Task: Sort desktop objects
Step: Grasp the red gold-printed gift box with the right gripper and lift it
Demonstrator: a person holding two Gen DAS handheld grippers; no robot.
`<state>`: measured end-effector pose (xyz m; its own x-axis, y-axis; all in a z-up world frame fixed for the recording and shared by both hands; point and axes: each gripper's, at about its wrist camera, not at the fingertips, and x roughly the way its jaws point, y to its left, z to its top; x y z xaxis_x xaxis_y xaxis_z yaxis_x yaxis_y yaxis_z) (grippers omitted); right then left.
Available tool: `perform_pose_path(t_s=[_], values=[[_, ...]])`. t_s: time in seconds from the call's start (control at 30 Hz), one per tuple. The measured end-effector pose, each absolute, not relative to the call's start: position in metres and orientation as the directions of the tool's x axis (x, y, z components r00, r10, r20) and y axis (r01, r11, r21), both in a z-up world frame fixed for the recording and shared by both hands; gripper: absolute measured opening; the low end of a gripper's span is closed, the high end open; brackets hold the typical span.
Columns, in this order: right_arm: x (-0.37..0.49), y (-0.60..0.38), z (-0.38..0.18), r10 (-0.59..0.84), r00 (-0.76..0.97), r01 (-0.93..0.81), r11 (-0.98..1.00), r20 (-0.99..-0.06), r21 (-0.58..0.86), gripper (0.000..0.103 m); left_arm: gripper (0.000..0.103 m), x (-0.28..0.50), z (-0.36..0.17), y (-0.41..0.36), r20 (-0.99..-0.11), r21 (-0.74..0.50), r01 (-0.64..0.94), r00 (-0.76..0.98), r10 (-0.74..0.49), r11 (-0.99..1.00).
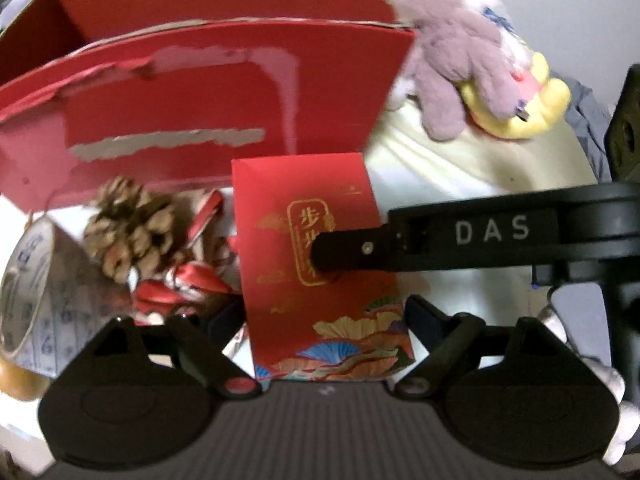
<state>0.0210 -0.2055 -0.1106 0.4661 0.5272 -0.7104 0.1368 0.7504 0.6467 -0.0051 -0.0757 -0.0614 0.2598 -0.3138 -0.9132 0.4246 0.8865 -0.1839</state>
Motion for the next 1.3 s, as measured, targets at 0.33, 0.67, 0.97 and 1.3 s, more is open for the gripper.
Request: perform_pose_path(t_s=[0.33,0.67,0.97,1.3], values=[[-0.031,-0.254,-0.092,0.44,0.496,0.142,0.81,-0.749,0.569,0.05,0.089,-0.04,-0.054,-0.142,-0.912,-0.157,0.648,0.194,-0.361,0.745],[-0.061,-0.294,-0.103,0.392,0.549,0.267,0.755,-0.738,0.6,0.051,0.1,-0.047,-0.056,-0.161,-0.916,-0.118,0.724,0.185,-0.356,0.68],[-0.055,-0.316,-0.091,0.395,0.562,0.285,0.733,-0.727,0.618,0.051,0.099,-0.038,-0.012,-0.065,-0.878,-0.249,0.587,0.198,-0.435,0.77],[-0.046,-0.299,-0.096,0.424,0.514,0.233,0.767,-0.745,0.598,0.051,0.099,-0.037,0.002,-0.107,-0.817,-0.315,0.648,0.188,-0.546,0.694]])
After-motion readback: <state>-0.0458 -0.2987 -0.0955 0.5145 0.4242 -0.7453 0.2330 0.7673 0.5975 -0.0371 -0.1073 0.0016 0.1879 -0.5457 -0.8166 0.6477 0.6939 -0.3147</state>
